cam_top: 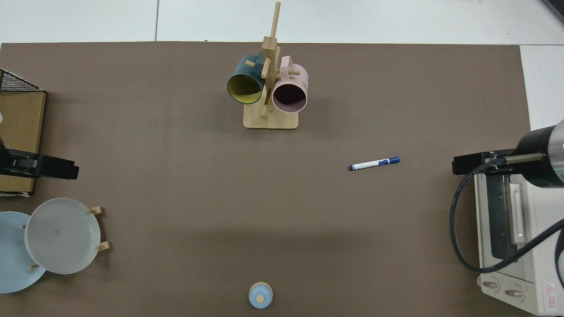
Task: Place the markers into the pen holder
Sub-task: 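Move the right gripper toward the white marker with blue cap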
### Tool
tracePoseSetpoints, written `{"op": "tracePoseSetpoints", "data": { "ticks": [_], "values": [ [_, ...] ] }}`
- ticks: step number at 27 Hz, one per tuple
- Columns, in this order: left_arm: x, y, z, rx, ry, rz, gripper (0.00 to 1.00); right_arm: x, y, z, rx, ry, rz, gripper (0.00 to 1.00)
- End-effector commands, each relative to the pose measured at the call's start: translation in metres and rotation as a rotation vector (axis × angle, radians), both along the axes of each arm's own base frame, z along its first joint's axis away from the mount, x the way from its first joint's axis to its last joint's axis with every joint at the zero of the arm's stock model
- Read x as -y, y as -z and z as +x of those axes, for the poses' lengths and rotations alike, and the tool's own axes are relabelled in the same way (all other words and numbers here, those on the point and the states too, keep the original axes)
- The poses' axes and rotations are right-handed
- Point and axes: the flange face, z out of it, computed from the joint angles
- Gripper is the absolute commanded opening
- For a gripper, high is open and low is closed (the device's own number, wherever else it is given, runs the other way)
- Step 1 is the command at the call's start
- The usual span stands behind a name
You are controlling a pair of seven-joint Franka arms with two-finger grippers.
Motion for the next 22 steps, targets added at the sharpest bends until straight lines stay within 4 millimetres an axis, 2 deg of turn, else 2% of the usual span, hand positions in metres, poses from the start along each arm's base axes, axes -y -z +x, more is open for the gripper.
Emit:
{"op": "tracePoseSetpoints", "data": {
  "ticks": [1, 5, 11, 22],
  "values": [
    [-0.001, -0.001, -0.009, -0.006, 0.001, 0.000, 1.00, -0.003, -0.003, -0.010, -0.003, -0.022, 0.012, 1.00],
    [-0.001, -0.001, -0.009, -0.008, 0.004, 0.000, 1.00, -0.003, 0.002, -0.009, -0.008, 0.001, 0.012, 1.00],
    [-0.007, 0.000, -0.011, -0.026, -0.007, 0.000, 1.00, -0.011, 0.028, 0.004, -0.020, 0.104, 0.018, 1.00],
    [-0.007, 0.000, -0.011, -0.026, -0.010, 0.000, 1.00, -0.017, 0.093, 0.045, -0.040, 0.452, 0.028, 1.00]
  ]
}}
